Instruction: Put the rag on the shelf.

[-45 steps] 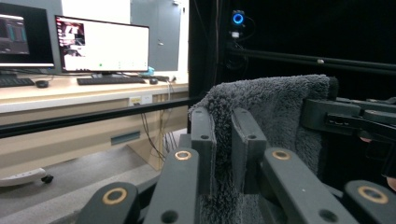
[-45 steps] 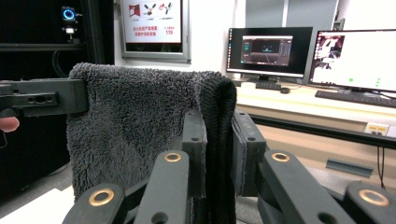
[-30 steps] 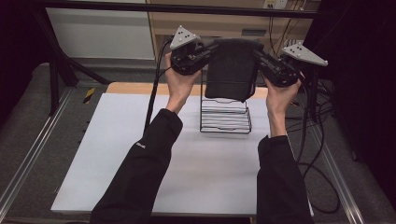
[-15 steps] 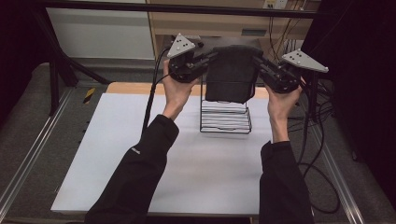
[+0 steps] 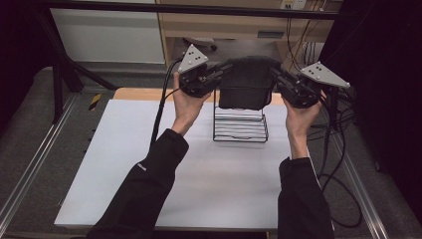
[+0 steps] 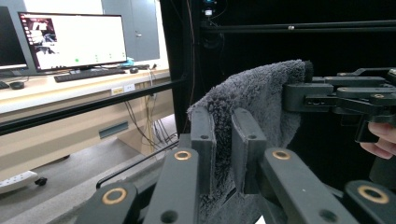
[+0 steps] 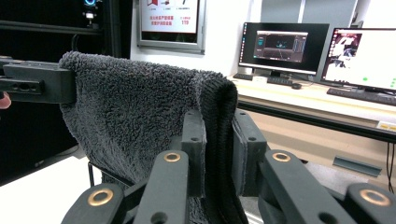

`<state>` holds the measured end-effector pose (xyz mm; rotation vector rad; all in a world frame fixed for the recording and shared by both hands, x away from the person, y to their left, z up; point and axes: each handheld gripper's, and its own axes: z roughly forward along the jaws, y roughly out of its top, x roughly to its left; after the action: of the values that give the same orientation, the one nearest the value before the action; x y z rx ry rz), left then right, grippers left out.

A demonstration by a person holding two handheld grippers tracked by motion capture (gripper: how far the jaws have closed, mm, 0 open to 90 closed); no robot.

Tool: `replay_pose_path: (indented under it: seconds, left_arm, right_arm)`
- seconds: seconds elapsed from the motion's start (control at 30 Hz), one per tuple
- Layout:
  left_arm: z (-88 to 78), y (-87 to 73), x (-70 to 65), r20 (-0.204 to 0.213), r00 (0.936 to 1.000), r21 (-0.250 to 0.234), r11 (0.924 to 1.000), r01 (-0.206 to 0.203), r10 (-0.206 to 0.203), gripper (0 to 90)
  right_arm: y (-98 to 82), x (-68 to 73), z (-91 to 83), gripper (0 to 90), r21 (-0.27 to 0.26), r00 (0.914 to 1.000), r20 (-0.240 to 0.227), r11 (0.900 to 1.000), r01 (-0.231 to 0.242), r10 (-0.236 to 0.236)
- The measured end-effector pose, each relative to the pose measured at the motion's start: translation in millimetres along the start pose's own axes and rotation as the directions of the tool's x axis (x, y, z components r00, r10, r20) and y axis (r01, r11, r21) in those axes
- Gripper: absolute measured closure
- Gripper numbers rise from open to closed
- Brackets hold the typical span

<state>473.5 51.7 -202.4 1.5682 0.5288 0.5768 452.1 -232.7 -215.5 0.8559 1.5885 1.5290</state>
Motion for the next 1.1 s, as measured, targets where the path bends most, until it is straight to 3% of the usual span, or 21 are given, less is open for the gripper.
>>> replay_pose_path:
  seconds: [0.47,0.63,0.9,1.1]
  left_arm:
    - [-11.4,-17.5,-14.5,-0.002,1.0000,-0.037,0.9993,0.000,0.000,80.4]
    - [-5.1,-5.9,-6.7,-0.029,0.9996,-0.022,0.9997,0.007,-0.007,80.6]
    - [6.5,9.5,6.2,-0.050,0.9971,-0.029,0.9980,0.056,-0.057,80.7]
    - [0.4,8.5,4.1,-0.037,0.9987,-0.022,0.9992,0.033,-0.034,80.7]
  right_arm:
    - [-21.6,13.9,-16.9,78.3,-0.067,0.9996,0.025,0.998,0.011,-0.009]
    - [-7.6,11.7,-7.3,78.5,-0.039,0.9993,0.036,0.999,0.011,-0.010]
    - [13.2,3.5,12.6,78.5,-0.013,0.9984,0.056,1.000,-0.005,0.006]
    - [15.8,5.0,9.8,78.4,-0.016,0.9990,0.044,1.000,0.012,-0.011]
